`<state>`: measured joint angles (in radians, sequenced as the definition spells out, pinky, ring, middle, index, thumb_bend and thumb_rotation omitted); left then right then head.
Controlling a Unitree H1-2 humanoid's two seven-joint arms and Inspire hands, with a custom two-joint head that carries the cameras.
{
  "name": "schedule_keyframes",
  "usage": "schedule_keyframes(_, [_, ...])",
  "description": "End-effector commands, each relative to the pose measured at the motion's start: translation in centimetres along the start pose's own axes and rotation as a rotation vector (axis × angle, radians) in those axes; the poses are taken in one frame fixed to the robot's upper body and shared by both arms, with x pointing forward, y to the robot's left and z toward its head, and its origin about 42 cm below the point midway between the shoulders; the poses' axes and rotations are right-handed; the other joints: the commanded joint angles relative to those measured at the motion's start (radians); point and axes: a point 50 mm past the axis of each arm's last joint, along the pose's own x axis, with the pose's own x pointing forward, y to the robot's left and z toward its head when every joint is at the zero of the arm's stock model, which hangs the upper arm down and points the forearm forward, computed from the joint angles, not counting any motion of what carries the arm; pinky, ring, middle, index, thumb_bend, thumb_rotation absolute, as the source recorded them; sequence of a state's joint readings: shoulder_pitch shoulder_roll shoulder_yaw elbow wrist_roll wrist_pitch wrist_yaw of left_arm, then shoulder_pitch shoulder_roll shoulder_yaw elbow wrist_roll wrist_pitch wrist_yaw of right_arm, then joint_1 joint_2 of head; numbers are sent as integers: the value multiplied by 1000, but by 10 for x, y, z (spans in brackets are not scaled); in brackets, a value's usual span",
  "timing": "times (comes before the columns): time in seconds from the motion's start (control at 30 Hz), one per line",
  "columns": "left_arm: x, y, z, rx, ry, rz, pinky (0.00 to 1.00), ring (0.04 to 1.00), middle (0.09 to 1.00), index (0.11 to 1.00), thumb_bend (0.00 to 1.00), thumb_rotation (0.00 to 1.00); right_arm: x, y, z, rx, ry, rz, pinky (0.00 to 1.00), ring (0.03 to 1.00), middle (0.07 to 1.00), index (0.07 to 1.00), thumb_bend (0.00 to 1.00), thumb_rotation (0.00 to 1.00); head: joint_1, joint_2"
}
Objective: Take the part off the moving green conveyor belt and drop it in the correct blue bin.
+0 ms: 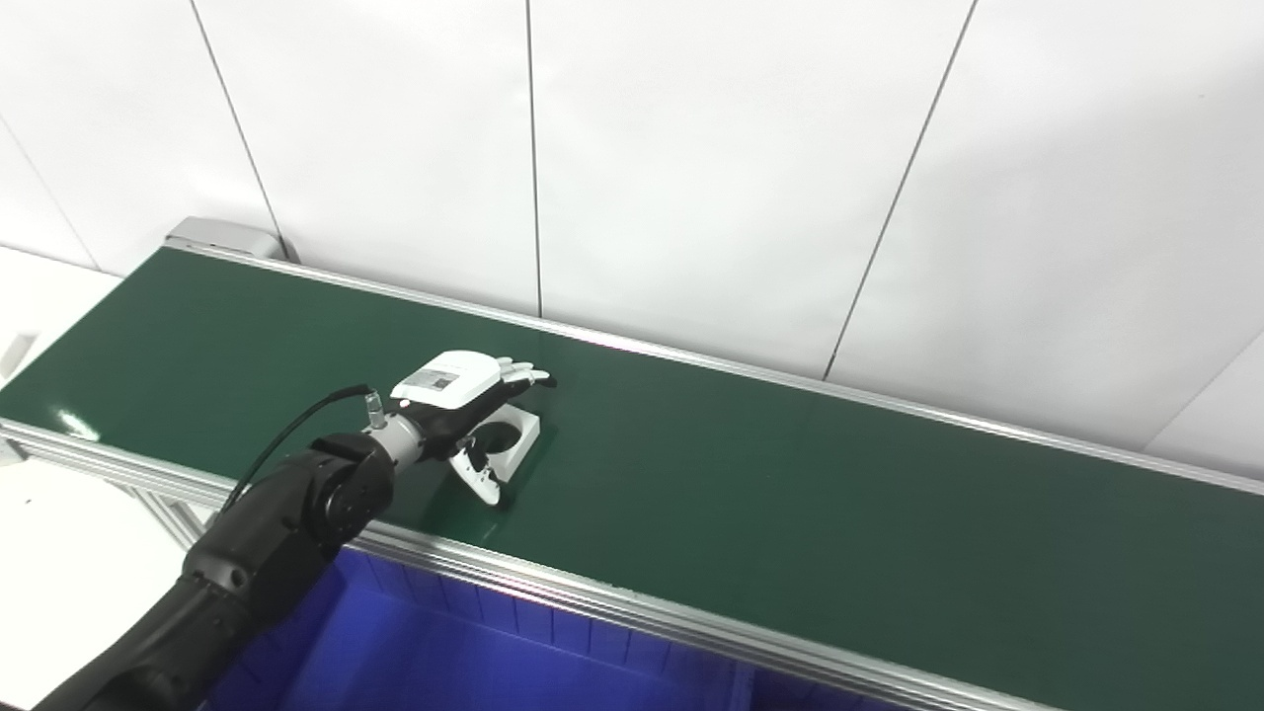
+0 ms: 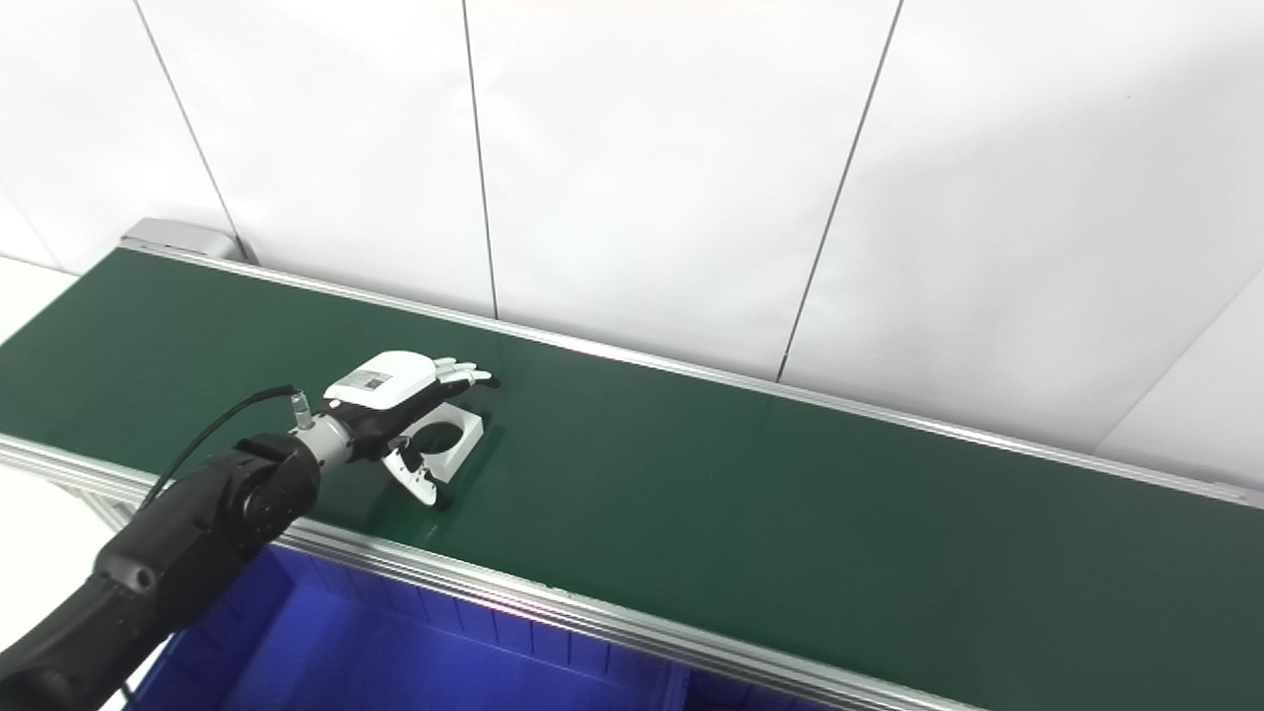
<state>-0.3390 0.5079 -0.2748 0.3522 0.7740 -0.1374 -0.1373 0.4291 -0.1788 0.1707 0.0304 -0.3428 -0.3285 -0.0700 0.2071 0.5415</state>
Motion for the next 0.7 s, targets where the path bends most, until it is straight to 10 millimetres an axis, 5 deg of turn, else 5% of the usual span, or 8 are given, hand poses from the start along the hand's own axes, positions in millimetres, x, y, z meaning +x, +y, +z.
schedule_keyframes(0.0, [10,28,0,42,-25,93,871,914,905,859,720,0,0,-4,10,3,-67,-20,746,798,841,906,789,317,0,1])
schedule_keyframes(0.1, [14,26,0,34,-20,111,840,888,889,843,674,0,-1,-4,10,11,-63,-23,747,796,838,904,790,320,1,5])
schedule_keyframes(0.27, [18,26,1,-46,28,106,438,521,748,729,470,0,-1,-4,11,18,-71,-28,739,792,839,904,782,308,3,8])
schedule_keyframes(0.33, [18,26,4,-51,60,90,365,477,715,702,462,0,-1,-5,12,18,-69,-27,743,795,840,906,782,325,2,9])
schedule_keyframes(0.43, [17,23,6,-78,59,72,388,462,639,653,459,0,0,-5,11,8,-76,-27,737,794,839,907,778,353,1,11])
schedule_keyframes(0.5, [17,21,6,-83,55,73,421,421,522,542,491,0,0,-5,10,10,-79,-29,732,792,837,904,776,361,1,10])
schedule_keyframes(0.67, [15,16,7,-86,59,82,365,406,510,502,499,0,0,-6,9,19,-76,-30,739,796,839,904,779,361,2,13])
